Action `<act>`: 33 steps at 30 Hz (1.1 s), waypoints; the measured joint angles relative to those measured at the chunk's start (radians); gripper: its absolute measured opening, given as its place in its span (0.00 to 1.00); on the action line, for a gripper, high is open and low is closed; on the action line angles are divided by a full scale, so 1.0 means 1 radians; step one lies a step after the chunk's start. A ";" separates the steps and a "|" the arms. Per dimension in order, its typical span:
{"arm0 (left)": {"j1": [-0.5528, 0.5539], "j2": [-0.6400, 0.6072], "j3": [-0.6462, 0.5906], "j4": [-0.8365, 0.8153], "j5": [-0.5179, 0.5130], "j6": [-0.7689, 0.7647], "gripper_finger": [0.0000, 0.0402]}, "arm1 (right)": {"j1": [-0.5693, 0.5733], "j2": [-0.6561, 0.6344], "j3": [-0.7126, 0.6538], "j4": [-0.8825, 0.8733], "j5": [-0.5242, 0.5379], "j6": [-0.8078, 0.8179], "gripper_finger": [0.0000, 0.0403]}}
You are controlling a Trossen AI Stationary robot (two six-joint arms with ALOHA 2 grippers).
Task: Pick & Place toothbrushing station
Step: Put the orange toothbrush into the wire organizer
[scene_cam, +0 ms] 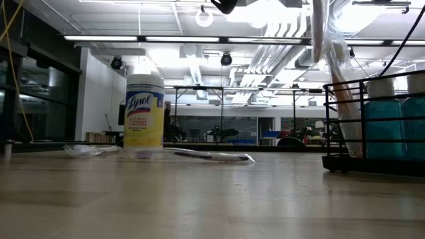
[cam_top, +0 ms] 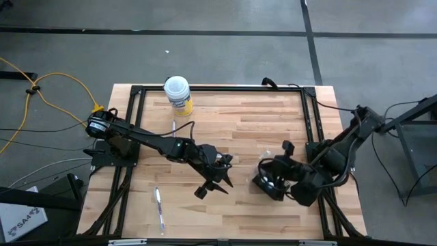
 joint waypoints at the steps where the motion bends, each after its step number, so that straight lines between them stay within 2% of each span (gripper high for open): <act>1: 0.000 0.000 0.000 0.000 0.000 0.000 0.33 | 0.000 -0.006 0.000 -0.018 0.009 0.014 0.01; 12: 0.000 0.000 0.000 -0.004 0.001 0.008 0.33 | 0.004 -0.040 0.000 -0.207 0.047 0.155 0.01; 18: 0.000 0.000 0.000 -0.006 0.001 0.008 0.33 | 0.022 -0.042 0.000 -0.324 0.101 0.260 0.01; 33: 0.001 0.000 0.000 -0.007 0.001 0.008 0.33 | 0.026 -0.042 -0.034 -0.405 0.135 0.336 0.01</act>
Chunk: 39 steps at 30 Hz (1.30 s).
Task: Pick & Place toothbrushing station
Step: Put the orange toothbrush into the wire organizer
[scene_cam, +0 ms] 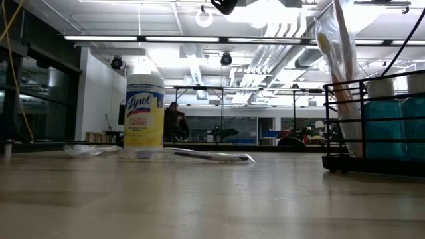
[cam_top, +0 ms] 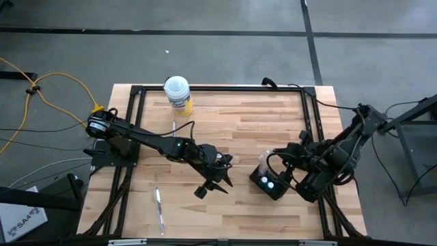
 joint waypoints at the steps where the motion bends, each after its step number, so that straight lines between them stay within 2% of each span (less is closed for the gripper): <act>1: 0.000 0.000 0.000 0.000 0.000 0.000 0.33 | 0.000 0.000 -0.008 -0.005 0.004 0.008 0.01; 17: -0.012 0.000 0.000 0.000 0.000 0.000 0.33 | 0.000 0.000 -0.155 0.030 0.006 0.093 0.01; 31: -0.012 0.000 0.000 0.000 0.000 0.000 0.33 | 0.000 0.000 -0.351 0.306 -0.079 0.096 0.01; 39: -0.012 0.000 0.000 0.000 0.000 -0.001 0.33 | 0.000 0.000 -0.381 0.367 -0.099 0.093 0.01</act>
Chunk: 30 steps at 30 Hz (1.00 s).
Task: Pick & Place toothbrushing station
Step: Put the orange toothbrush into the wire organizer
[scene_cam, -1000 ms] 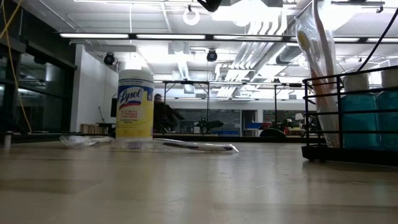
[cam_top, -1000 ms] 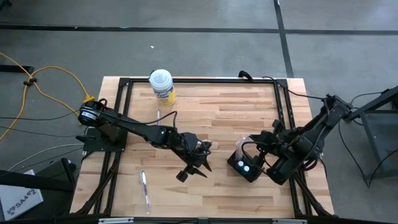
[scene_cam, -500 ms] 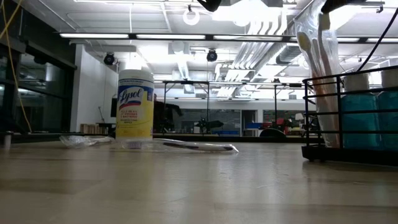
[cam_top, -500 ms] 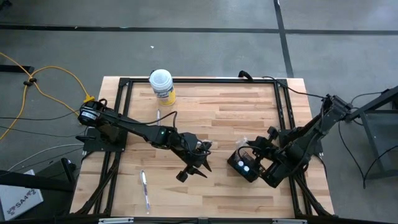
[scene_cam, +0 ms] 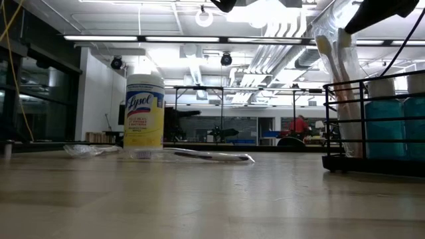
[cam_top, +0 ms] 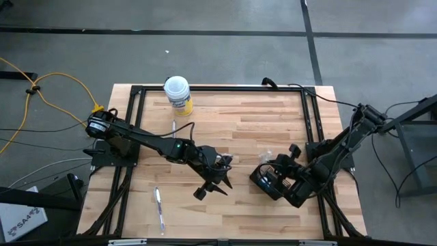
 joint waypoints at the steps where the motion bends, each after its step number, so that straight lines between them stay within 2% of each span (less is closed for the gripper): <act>1: 0.000 0.000 0.000 0.000 0.000 -0.004 0.33 | 0.000 0.000 0.000 0.002 0.001 -0.003 0.01; 9: 0.000 0.000 0.000 0.000 0.000 -0.006 0.33 | 0.000 0.000 0.000 0.068 -0.001 -0.125 0.01; 13: 0.000 0.000 0.000 0.000 0.000 -0.007 0.33 | 0.000 0.000 0.000 0.065 -0.001 -0.129 0.02; 23: 0.000 0.000 0.000 0.000 0.000 -0.011 0.33 | 0.000 0.000 0.000 0.051 -0.003 -0.153 0.22; 30: 0.000 0.000 0.000 0.000 0.000 -0.015 0.33 | -0.003 -0.044 0.000 0.031 0.003 -0.155 0.25</act>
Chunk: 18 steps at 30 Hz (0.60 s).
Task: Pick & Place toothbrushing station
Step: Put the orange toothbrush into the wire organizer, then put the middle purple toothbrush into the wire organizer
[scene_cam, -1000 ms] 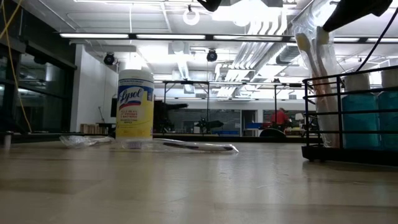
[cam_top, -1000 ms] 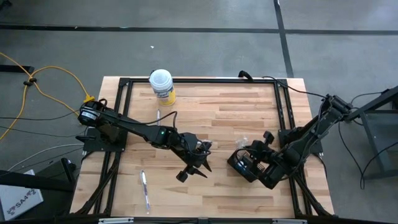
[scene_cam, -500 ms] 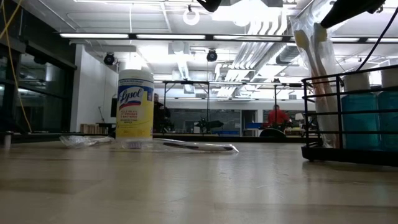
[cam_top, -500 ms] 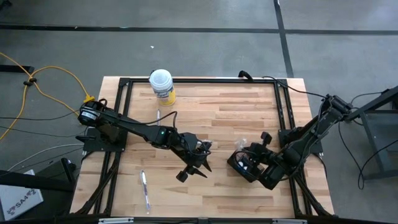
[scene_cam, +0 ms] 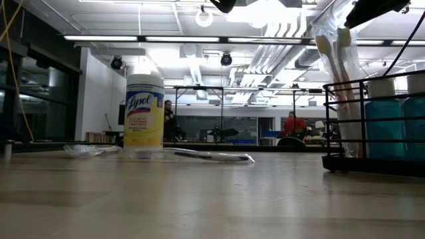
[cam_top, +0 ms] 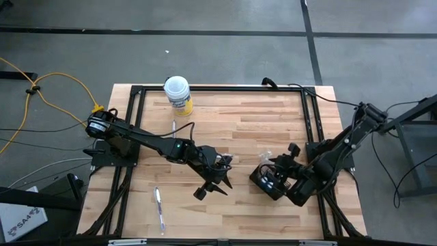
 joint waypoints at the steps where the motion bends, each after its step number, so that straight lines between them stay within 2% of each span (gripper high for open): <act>1: 0.000 0.000 0.000 0.000 0.000 0.000 0.33 | 0.000 -0.012 0.000 -0.004 0.000 0.000 0.25; 10: 0.000 0.000 0.000 -0.002 -0.005 -0.022 0.33 | 0.000 -0.106 0.000 0.004 0.003 -0.028 0.25; 15: -0.001 -0.001 0.000 -0.064 -0.118 -0.037 0.33 | 0.000 -0.148 0.000 0.104 0.032 -0.151 0.25; 18: 0.000 -0.001 0.000 -0.078 -0.128 -0.055 0.33 | 0.000 -0.172 0.000 0.211 0.048 -0.254 0.25</act>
